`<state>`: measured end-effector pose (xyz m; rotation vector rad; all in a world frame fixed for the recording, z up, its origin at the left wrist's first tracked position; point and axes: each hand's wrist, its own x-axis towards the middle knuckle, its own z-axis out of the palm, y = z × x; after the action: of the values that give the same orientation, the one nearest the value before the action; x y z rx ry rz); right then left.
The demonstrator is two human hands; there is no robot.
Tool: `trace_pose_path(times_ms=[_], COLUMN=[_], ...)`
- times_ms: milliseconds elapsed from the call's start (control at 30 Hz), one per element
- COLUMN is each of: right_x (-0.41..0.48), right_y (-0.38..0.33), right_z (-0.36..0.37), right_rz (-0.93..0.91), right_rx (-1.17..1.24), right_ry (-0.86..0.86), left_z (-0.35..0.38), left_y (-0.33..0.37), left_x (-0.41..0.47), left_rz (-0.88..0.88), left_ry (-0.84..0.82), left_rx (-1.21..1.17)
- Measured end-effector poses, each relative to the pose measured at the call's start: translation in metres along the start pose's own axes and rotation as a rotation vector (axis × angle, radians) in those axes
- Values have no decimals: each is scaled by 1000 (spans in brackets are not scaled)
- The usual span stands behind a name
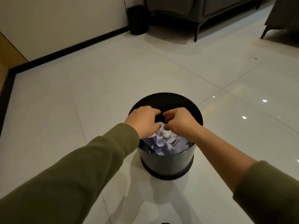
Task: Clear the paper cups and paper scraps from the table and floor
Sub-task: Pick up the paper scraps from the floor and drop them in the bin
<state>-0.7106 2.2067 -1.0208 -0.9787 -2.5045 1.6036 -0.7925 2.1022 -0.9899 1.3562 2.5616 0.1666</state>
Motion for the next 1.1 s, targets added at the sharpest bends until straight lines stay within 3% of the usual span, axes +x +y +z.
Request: trace_pose_path(times_ms=[167, 300, 433, 567, 800, 1100], right_x=[-9, -28, -70, -135, -262, -292], right_y=[-4, 20, 82, 168, 303, 351], right_z=[-37, -86, -130, -152, -95, -22], right_rz=[-168, -158, 6, 238, 676, 915], right_rx=[149, 215, 188, 152, 256, 254], right_ry=[234, 420, 532, 600, 704, 693], left_z=[-24, -20, 20, 88, 212, 299], left_y=[38, 93, 156, 213, 263, 289], left_x=[13, 31, 36, 24, -17, -39], left_rz=[108, 269, 452, 681, 897, 985], left_ry=[253, 284, 133, -164, -569, -652], left_rx=[-232, -295, -309, -202, 37, 27])
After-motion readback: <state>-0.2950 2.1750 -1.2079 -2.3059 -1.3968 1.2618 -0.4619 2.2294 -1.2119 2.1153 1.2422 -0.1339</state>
